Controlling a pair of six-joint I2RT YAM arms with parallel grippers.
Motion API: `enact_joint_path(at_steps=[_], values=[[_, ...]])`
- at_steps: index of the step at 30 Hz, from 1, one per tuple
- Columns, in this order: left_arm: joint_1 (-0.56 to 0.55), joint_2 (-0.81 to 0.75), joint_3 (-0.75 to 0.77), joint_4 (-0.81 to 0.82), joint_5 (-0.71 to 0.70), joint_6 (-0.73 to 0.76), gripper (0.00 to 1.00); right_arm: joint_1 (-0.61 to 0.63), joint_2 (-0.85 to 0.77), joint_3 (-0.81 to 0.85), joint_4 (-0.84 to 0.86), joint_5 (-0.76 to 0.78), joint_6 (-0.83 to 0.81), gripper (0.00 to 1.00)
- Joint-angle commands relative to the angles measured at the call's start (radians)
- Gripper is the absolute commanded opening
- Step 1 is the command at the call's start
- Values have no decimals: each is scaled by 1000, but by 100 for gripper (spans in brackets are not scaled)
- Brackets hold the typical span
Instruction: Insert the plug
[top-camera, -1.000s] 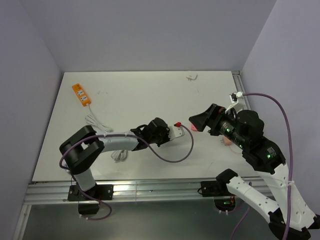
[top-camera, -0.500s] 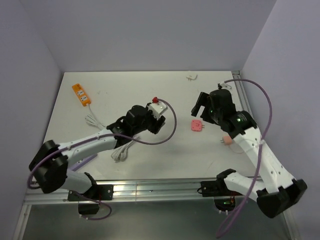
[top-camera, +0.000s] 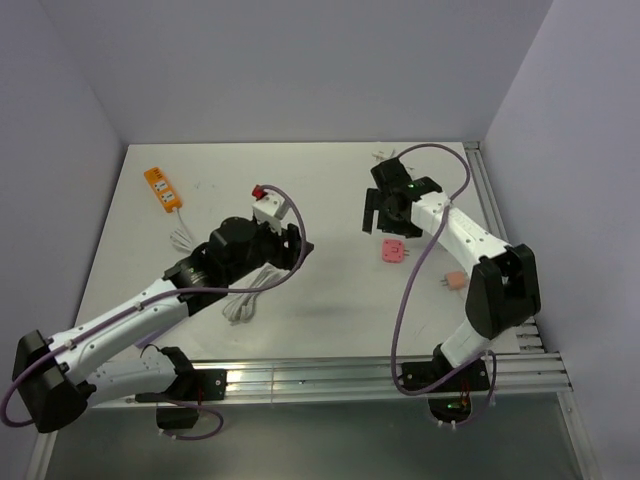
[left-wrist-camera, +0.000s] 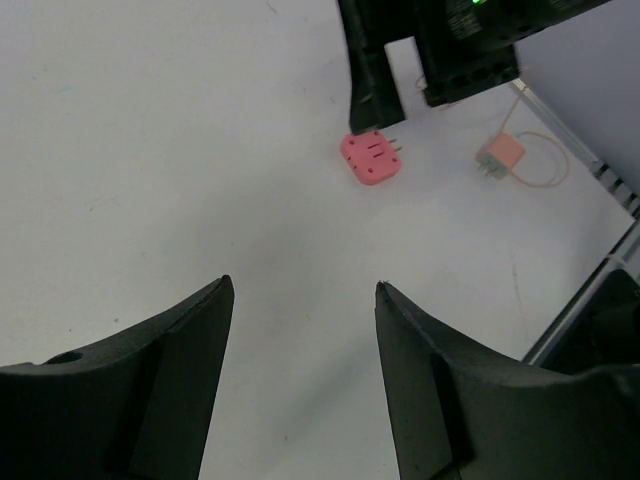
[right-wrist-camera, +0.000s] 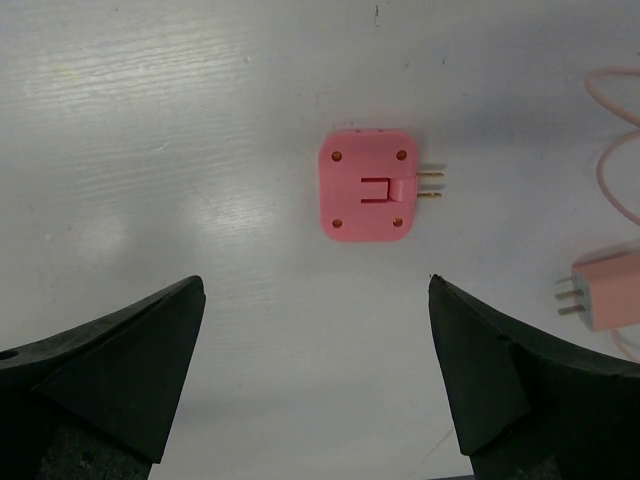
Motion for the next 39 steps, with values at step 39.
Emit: enact_joint_path(at_steps=[39], values=[[3, -164, -32, -30, 95, -81, 68, -123, 292, -54, 235, -44, -113, 86]])
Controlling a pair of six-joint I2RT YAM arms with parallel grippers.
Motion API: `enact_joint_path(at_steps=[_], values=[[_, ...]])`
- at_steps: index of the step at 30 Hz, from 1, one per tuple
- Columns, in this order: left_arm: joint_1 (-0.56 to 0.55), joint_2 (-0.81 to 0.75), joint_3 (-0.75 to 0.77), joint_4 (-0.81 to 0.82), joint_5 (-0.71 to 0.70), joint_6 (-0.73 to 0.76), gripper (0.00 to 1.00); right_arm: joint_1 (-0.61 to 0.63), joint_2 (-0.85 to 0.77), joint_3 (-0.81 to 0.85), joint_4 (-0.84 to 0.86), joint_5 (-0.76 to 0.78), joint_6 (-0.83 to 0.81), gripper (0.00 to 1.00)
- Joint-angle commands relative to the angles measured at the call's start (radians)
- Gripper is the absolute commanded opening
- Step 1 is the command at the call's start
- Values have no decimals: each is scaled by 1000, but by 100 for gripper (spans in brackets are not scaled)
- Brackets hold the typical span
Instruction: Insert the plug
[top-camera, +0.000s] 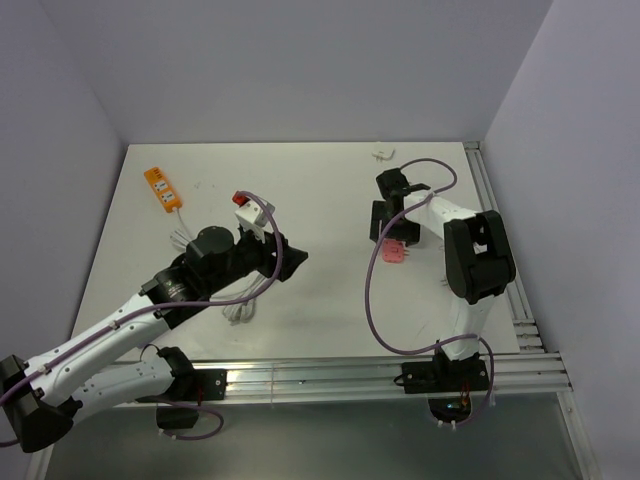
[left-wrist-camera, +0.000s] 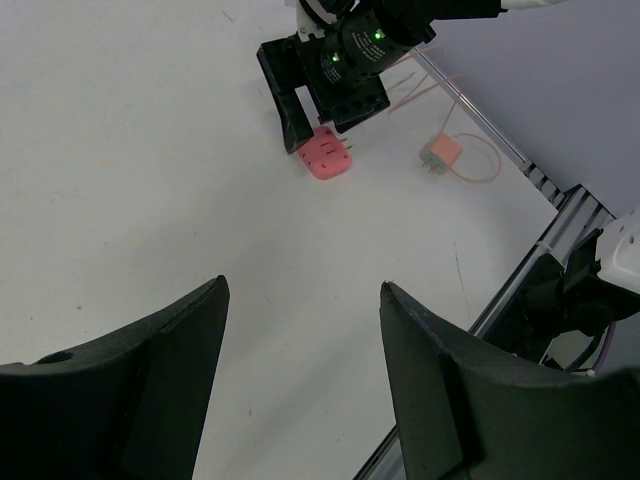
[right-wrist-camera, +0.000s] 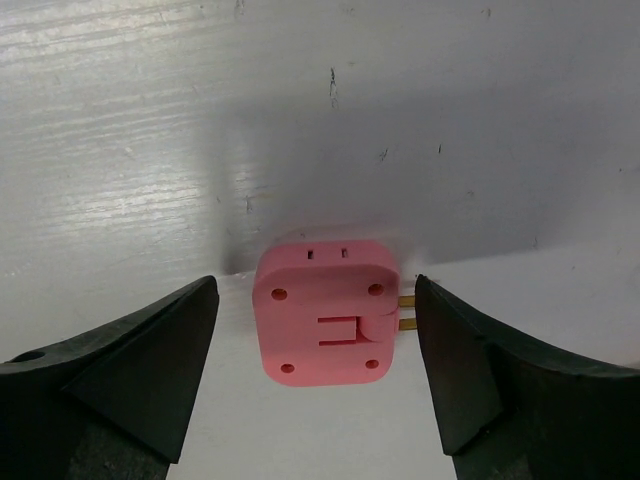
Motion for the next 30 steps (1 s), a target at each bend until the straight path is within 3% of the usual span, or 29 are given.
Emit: enact_joint_path(at_steps=[1, 14, 19, 20, 24, 25, 27, 28, 30], values=[[3, 4, 10, 28, 18, -10, 68, -7, 16, -5, 29, 8, -13, 84], [1, -18, -6, 26, 13, -18, 68, -4, 15, -48, 25, -18, 21, 76], [3, -18, -10, 25, 16, -24, 68, -4, 18, -58, 28, -14, 24, 68], [3, -16, -10, 25, 15, -26, 67, -2, 15, -58, 29, -15, 24, 60], [3, -5, -1, 20, 25, -30, 67, 2, -18, -60, 43, -34, 30, 45], [3, 2, -1, 23, 32, -29, 67, 7, -27, -60, 48, -47, 33, 35], [1, 7, -3, 25, 42, -30, 67, 12, -53, -54, 49, -64, 41, 27], [1, 8, -4, 29, 45, -29, 67, 15, -60, -52, 51, -75, 44, 16], [3, 13, -9, 36, 42, -38, 67, 27, -96, -45, 48, -95, 63, 7]])
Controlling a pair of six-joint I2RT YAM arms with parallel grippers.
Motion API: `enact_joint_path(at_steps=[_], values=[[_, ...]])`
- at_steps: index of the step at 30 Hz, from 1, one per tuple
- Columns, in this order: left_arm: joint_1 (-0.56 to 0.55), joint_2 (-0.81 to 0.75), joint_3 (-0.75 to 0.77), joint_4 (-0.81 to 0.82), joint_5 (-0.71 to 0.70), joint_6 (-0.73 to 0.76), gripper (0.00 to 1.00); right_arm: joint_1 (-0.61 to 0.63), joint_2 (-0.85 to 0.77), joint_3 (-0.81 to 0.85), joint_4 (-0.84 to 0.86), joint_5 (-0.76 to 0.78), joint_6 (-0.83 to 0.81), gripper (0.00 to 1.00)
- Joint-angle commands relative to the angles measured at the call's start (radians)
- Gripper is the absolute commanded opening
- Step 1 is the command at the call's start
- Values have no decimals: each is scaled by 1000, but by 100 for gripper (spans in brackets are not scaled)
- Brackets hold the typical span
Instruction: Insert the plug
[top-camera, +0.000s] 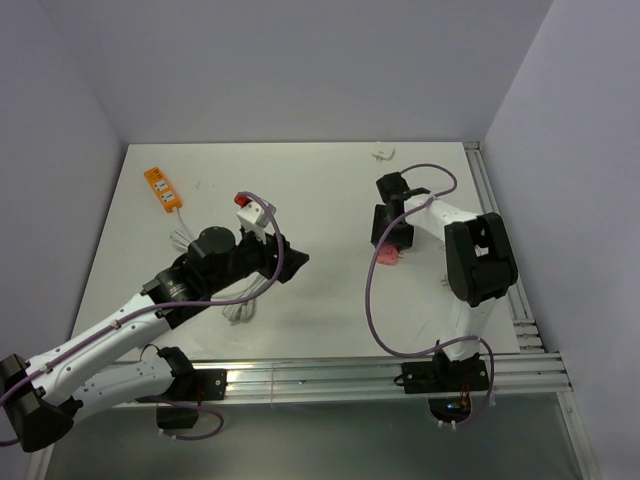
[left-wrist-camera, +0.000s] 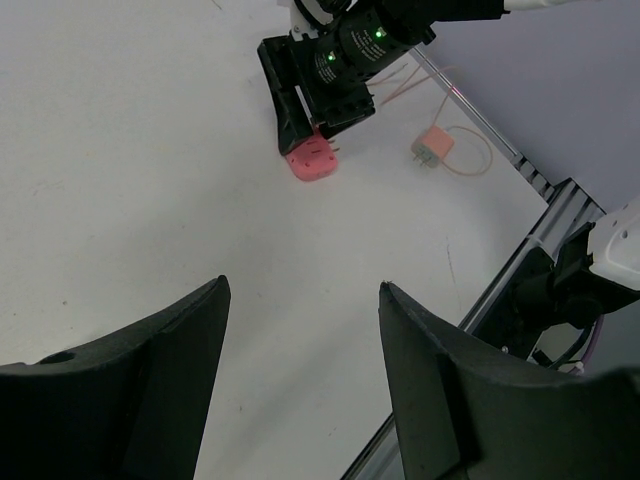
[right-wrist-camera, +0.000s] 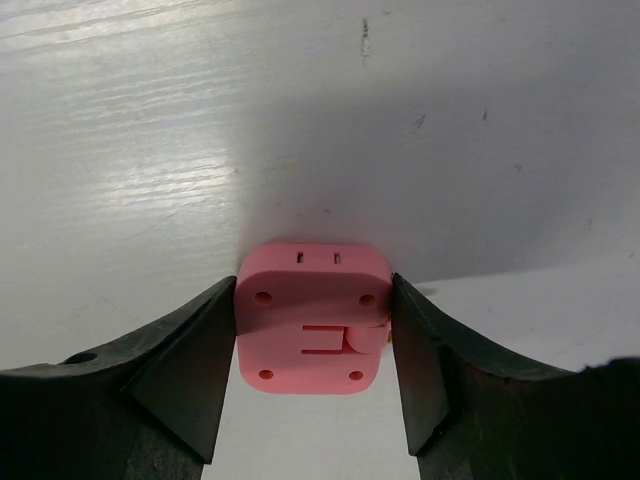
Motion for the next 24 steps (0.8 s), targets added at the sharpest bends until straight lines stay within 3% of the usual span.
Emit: enact_joint_path(at_steps=[1, 12, 16, 24], values=[[3, 8, -9, 54, 20, -30, 67, 25, -96, 7, 25, -44, 37, 0], [3, 125, 0, 164, -17, -114, 74, 233, -341, 82, 51, -208, 256, 0], [1, 131, 2, 195, -61, -128, 76, 348, -386, 134, 60, -187, 351, 0], [-19, 120, -7, 192, -172, -165, 77, 422, -427, 145, 71, -147, 393, 0]])
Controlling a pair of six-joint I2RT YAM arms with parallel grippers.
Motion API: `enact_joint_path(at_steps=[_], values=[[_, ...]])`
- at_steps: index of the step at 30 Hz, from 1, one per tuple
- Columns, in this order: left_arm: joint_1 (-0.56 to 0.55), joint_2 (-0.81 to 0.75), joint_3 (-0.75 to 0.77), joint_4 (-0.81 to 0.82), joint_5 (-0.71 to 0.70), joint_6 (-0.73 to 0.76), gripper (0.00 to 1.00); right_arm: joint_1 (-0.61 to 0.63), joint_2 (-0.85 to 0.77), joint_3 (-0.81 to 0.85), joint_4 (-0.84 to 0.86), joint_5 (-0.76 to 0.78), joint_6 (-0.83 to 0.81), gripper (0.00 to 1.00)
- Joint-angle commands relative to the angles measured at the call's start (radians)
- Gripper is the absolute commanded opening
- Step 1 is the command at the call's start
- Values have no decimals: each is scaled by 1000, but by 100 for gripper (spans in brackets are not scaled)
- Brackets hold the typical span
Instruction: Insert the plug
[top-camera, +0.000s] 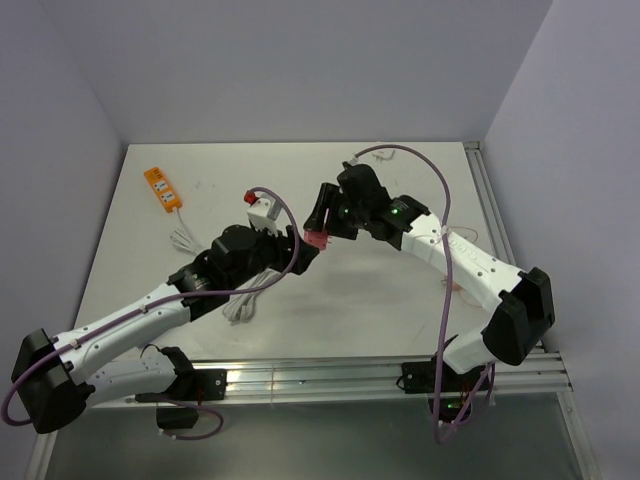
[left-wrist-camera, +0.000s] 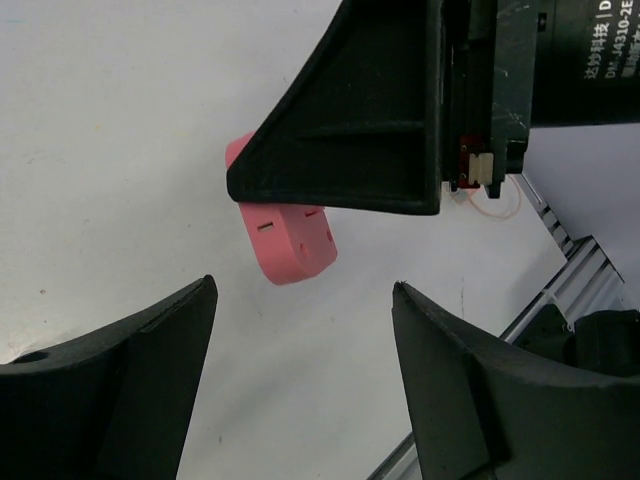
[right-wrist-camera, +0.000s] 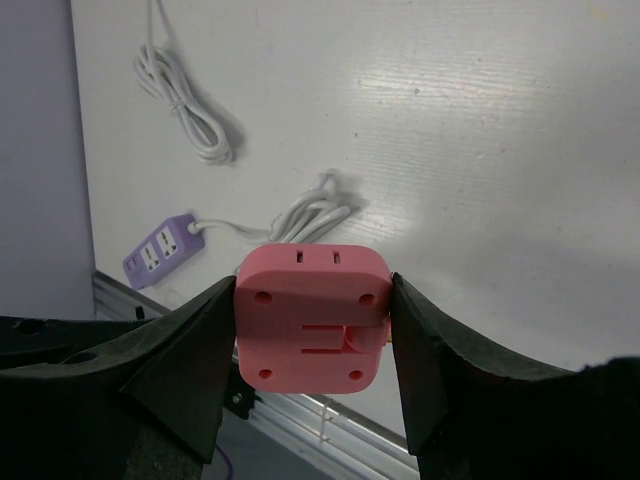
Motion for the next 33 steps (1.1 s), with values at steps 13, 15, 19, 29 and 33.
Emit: enact_joint_path(at_steps=[13, 15, 19, 29, 33], values=[[-14, -14, 54, 11, -102, -65, 64, 82, -79, 14, 65, 26, 87, 0], [-15, -14, 51, 16, -97, -64, 62, 87, -77, 19, 65, 30, 92, 0], [-14, -22, 43, 13, -109, -70, 58, 97, -77, 20, 68, 27, 95, 0], [-14, -42, 38, 18, -133, -78, 54, 127, -68, 31, 59, 36, 95, 0], [-14, -49, 35, 18, -133, -78, 37, 136, -76, 31, 59, 47, 100, 0]])
